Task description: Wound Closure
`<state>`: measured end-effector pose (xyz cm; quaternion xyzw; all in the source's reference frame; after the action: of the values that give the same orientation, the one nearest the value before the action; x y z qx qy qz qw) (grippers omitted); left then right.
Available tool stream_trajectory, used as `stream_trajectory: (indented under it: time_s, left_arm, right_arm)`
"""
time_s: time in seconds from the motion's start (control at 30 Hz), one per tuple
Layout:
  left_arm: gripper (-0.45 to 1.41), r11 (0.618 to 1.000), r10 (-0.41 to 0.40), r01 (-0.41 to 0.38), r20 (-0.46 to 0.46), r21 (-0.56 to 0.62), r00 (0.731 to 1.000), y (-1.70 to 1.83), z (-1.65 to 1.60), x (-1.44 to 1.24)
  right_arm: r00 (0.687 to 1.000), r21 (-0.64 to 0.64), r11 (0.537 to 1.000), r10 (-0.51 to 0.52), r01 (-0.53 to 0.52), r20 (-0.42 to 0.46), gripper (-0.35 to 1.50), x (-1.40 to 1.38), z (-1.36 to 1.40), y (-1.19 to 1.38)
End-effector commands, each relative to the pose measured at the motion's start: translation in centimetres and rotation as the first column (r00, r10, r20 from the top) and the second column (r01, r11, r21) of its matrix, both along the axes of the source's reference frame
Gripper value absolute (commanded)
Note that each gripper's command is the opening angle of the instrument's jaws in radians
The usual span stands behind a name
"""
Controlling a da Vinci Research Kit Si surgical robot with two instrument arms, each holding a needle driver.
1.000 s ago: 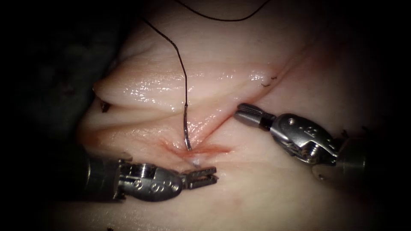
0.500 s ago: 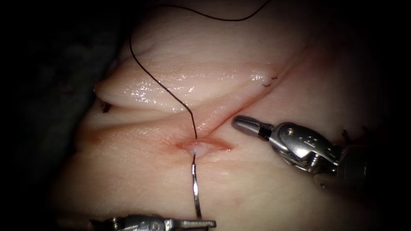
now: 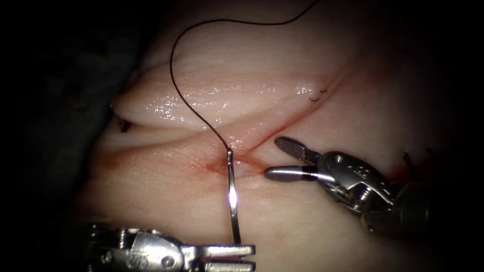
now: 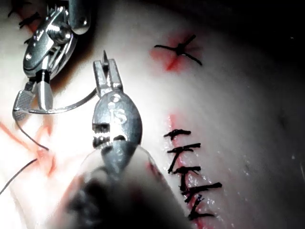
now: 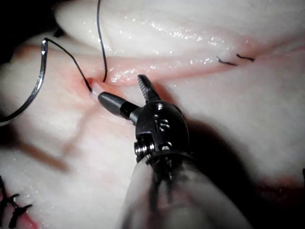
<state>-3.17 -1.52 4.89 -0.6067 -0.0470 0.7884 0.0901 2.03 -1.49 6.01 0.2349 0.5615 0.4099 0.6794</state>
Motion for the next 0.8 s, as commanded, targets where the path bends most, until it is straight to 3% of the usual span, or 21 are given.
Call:
stream_trajectory:
  time_s: [0.03,0.2,0.33,0.57,0.8]
  left_arm:
    - [-0.45,1.0,-0.008,0.008,-0.02,-0.019,1.0,0.0,0.07,-0.04]
    - [-0.45,0.993,-0.045,0.037,-0.074,-0.108,0.996,0.27,0.09,-0.02]
    - [-0.45,0.99,-0.038,0.03,-0.06,-0.137,0.997,0.17,0.13,-0.06]
    - [-0.45,0.981,0.071,-0.083,-0.074,-0.175,0.995,-0.08,0.33,-0.08]
    - [-0.45,0.965,0.14,-0.149,-0.054,-0.215,0.989,-0.15,0.37,-0.11]
  right_arm:
    - [1.0,0.051,0.999,0.0,0.001,-0.019,1.21,0.12,-0.02,-0.04]
    - [0.999,0.172,0.985,0.016,-0.008,-0.044,1.3,0.13,-0.2,-0.02]
    - [0.997,0.283,0.959,-0.001,0.024,-0.08,1.3,0.13,-0.32,-0.04]
    - [0.974,0.338,0.926,-0.101,0.166,-0.202,1.33,0.2,-0.37,-0.13]
    - [0.963,0.355,0.913,-0.121,0.204,-0.241,1.33,0.27,-0.38,-0.17]
